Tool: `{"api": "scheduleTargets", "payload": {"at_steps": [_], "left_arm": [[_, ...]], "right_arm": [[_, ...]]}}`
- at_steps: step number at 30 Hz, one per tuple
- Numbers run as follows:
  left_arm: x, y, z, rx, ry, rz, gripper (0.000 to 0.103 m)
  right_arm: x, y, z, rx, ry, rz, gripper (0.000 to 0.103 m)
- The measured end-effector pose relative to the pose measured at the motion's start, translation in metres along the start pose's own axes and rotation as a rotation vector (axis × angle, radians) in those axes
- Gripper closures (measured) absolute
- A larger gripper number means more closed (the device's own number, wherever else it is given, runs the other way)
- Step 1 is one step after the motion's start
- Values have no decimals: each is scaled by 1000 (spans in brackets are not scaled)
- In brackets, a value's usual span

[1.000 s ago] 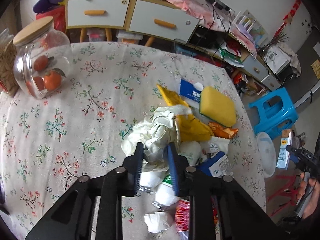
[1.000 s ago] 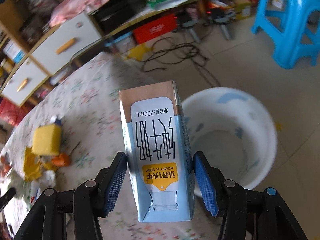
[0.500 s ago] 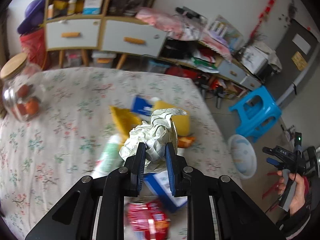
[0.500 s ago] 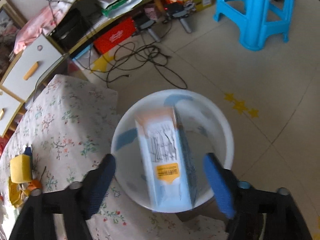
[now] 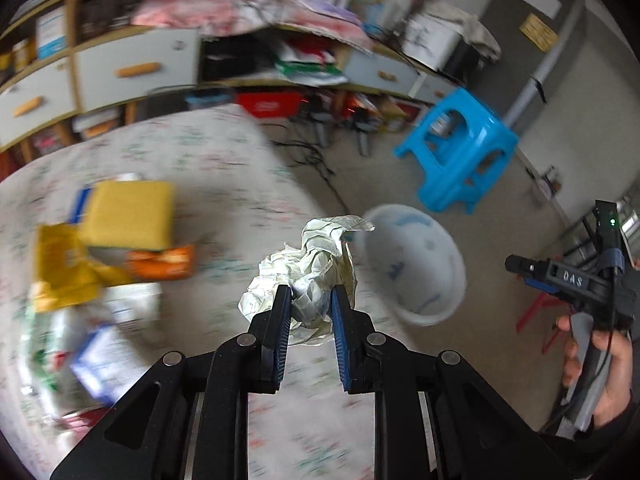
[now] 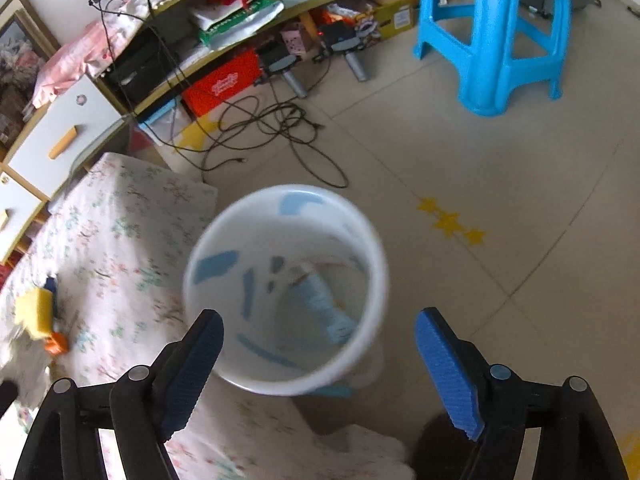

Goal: Collect trash
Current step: 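Drop the milk carton into the white bin with the right tool while the left tool drops the plastic in, then return the right tool to the table and grasp the blue-and-white box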

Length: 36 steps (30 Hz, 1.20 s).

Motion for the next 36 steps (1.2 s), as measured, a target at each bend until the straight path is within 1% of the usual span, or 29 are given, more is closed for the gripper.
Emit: {"api": "scheduleTargets", "payload": {"at_steps": [2,6,8,11,12,13,14,15,16,17,18,20,22,24,26,29,36], "left_arm": [[-29,-18,3,14,-34,-17,82],[-67,-43,9,33,-60,-49,82],[-80,-51,12,33,-71,-56,82],[-96,-60,18,12,-76,-79,81],[-100,-61,21,-6,-79,-92,78],[-103,-62,23,-13,-86,-85,75],[-102,-62,23,-10,-89,-74,66],[-102,-64,24,3,-89,-53,51],[-101,-63,25,14,-85,-39,44],[-101,-61,25,15,-89,-35,30],[-100,-58,25,13,-96,-30,20],[-97,-51,23,5,-114,-7,14],[-92,-42,19,2,-121,2,12],[-84,-35,15,1,-118,11,3],[-72,-25,12,-8,-105,21,0],[-50,-8,4,-17,-84,45,0],[18,32,-14,-47,-44,143,0]], "right_arm": [[-11,3,-3,2,13,-13,20],[-34,11,-6,-8,35,-43,19],[-44,14,-6,-13,41,-58,19],[-62,18,-6,-17,32,-72,19],[-66,19,-6,-18,26,-73,19],[-70,21,-5,-20,18,-73,19],[-73,22,-6,-22,13,-73,19],[-75,24,-5,-24,8,-72,19],[-76,24,-5,-26,5,-71,19],[-76,26,-5,-28,2,-68,19],[-76,27,-5,-29,0,-62,19],[-72,29,-5,-32,1,-49,19],[-68,31,-4,-37,7,-42,19],[-61,32,-4,-42,16,-37,18],[-54,32,-4,-44,22,-27,17],[-39,33,-5,-43,35,0,17],[0,29,-12,-32,78,29,15]]}}
Point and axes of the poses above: each gripper's, at about its wrist camera, not at the fingertips, and y roughly against the way its jaws point, x to its left, z to its top, the point moved 6 cm from there along -y, roughly the way its jaws point, and after that the axes turned 5 degrees about z, right-handed, at the moved point
